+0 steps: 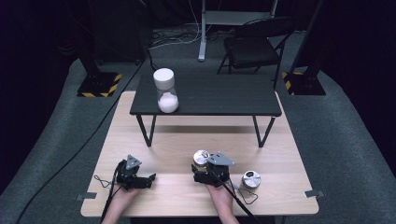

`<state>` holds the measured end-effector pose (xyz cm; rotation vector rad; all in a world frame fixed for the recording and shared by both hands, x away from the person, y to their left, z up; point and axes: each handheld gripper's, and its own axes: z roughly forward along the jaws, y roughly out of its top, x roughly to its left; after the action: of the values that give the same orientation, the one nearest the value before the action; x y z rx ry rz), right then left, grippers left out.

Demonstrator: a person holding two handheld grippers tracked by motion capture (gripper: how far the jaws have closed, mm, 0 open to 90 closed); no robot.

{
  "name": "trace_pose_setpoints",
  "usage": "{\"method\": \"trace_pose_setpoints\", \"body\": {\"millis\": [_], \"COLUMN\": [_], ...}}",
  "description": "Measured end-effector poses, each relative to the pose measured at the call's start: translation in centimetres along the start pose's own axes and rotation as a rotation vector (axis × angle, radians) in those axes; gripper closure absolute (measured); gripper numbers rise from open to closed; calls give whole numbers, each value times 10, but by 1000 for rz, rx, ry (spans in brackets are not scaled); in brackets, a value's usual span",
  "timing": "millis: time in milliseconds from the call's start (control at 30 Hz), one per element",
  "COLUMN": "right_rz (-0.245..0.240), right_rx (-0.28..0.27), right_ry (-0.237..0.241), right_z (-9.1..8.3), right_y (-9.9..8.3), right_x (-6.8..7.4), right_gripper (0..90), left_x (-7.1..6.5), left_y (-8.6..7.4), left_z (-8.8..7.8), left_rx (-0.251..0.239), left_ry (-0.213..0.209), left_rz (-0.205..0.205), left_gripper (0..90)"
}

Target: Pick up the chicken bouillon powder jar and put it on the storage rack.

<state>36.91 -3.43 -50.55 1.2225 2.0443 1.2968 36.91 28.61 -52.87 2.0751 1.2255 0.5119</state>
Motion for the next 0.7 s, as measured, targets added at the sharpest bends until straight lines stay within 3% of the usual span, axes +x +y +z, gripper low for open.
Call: {"method": "trace_pose_setpoints", "body": {"millis": [700], "right_rz": [-4], "right_rx": [-18], "right_ry": [10], "right_z": [10], "right_y": [-5], "right_x": [0], "right_gripper": [176], "left_x": [0], "left_y": [0], "left_z": [0], "left_rx": [0], "left_ry": [0], "left_rz": [0], "left_gripper": [27]}}
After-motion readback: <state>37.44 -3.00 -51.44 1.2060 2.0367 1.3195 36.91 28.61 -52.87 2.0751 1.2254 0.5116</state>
